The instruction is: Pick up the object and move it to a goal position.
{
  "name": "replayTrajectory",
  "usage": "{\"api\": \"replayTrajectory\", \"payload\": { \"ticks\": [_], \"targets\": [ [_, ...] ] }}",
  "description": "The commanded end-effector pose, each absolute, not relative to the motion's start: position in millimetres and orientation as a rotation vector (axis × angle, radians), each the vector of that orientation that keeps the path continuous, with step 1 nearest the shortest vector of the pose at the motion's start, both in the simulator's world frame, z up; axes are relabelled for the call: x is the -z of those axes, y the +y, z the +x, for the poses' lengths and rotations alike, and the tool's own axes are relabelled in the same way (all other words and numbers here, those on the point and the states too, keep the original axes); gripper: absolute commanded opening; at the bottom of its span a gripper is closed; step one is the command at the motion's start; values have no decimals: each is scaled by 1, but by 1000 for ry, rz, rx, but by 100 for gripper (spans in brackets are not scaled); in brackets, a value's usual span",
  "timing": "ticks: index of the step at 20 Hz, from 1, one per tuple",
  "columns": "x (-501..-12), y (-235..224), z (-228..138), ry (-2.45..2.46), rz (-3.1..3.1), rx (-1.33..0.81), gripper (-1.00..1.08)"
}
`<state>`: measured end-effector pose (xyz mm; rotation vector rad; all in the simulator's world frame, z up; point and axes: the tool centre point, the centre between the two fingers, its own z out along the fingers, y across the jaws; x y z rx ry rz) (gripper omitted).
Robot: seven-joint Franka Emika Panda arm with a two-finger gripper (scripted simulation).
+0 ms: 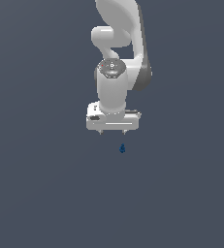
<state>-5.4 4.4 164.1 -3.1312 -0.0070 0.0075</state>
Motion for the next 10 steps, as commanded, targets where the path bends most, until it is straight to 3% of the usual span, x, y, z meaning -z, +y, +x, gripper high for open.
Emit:
{"api": "replayTrajectory", "payload": {
  "ticks": [1,10],
  "targets": [
    [-164,4,-5,-7,-3131,-7,100],
    [-160,22,-6,-67,-3103,-9,100]
  ]
}}
